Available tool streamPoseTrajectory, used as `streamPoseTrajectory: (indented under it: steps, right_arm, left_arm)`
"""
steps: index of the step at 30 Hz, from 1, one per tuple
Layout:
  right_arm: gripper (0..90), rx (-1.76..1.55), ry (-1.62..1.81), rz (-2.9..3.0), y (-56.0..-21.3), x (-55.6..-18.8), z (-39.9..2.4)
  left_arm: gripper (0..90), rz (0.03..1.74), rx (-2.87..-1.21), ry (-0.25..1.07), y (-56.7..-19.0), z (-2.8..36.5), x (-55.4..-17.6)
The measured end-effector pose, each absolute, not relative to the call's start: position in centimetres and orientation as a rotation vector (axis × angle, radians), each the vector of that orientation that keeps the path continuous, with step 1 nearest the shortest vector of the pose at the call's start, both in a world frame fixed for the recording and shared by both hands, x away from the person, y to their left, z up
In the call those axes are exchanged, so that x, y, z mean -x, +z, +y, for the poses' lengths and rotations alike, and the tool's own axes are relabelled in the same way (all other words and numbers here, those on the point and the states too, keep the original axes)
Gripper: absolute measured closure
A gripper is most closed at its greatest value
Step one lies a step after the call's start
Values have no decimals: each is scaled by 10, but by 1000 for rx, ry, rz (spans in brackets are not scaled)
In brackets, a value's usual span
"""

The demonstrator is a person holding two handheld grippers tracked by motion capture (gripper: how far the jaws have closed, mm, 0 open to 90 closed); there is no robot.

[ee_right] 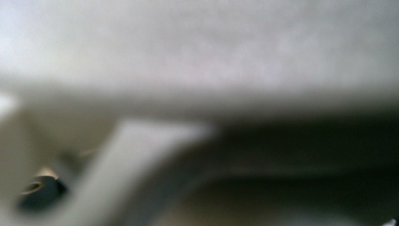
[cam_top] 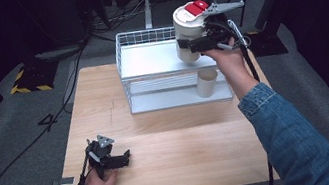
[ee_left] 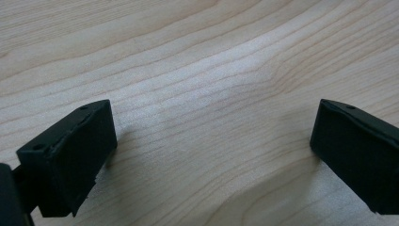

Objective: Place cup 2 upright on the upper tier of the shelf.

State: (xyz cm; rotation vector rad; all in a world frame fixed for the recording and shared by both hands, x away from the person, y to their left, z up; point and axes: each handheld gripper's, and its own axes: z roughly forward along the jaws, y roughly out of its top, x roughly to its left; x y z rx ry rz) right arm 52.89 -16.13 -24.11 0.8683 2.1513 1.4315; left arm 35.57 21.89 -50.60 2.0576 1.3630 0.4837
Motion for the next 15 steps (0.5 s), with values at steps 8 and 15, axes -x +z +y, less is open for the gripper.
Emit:
streamPoseTrajectory:
  steps: [8,15]
  right_arm:
    - [116,-922,1388,2127,-242,-546,-158]
    - [116,-998,1333,2084,-245,-563,-165]
  left_arm:
    - [14,1363,-2057,483,-506,219,-356]
    - [14,1363,-2058,485,-506,219,-356]
